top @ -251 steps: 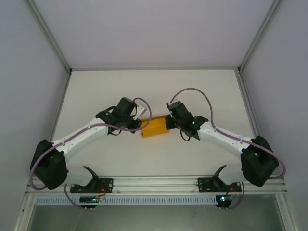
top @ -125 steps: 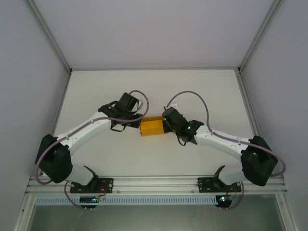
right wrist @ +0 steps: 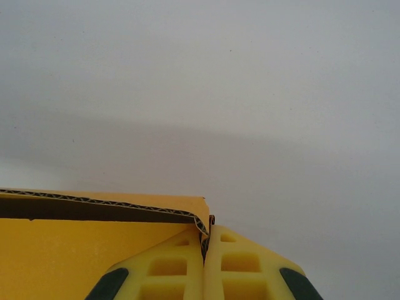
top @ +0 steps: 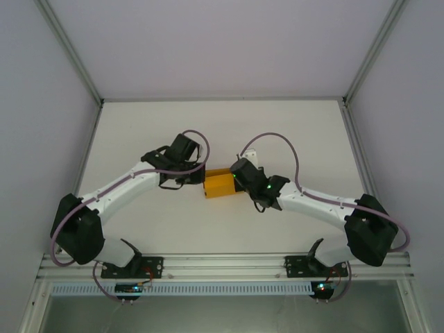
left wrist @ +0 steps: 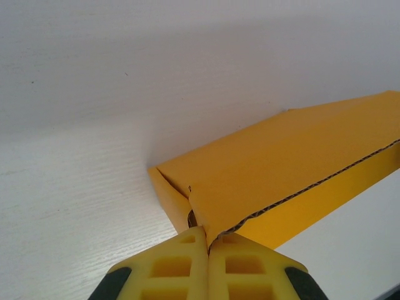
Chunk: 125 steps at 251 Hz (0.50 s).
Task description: Assemble paper box
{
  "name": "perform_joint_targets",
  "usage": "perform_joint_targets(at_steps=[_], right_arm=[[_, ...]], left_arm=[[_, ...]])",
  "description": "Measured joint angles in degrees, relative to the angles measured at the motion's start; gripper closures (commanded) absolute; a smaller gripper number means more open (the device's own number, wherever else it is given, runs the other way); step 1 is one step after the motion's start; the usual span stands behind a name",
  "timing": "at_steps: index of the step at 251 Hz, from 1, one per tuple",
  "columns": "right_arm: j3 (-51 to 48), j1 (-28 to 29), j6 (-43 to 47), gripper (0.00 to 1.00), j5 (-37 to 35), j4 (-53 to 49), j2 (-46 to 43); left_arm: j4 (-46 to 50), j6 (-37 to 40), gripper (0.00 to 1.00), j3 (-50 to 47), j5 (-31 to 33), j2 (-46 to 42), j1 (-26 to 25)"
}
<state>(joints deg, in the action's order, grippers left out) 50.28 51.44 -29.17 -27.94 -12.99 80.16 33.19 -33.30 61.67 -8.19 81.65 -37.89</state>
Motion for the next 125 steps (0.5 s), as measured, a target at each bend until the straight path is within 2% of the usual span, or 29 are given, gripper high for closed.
perform_joint_targets(at_steps=[55, 90, 125], right_arm=[[0.00, 0.35, -1.09, 1.00, -0.87, 0.15, 0.26], [-0.35, 0.35, -1.49, 1.00, -1.44, 0.22, 0.26], [-1.99, 0.44, -1.57, 1.00, -1.64, 1.95, 0.13]], left_arm=[[-3.67, -2.84, 1.00, -2.78, 4.00, -1.40, -2.27], [-7.26, -4.00, 1.00, -7.13, 12.52, -3.85, -8.20], [-17.22, -6.95, 1.00, -16.76, 18.78, -8.37, -12.81]])
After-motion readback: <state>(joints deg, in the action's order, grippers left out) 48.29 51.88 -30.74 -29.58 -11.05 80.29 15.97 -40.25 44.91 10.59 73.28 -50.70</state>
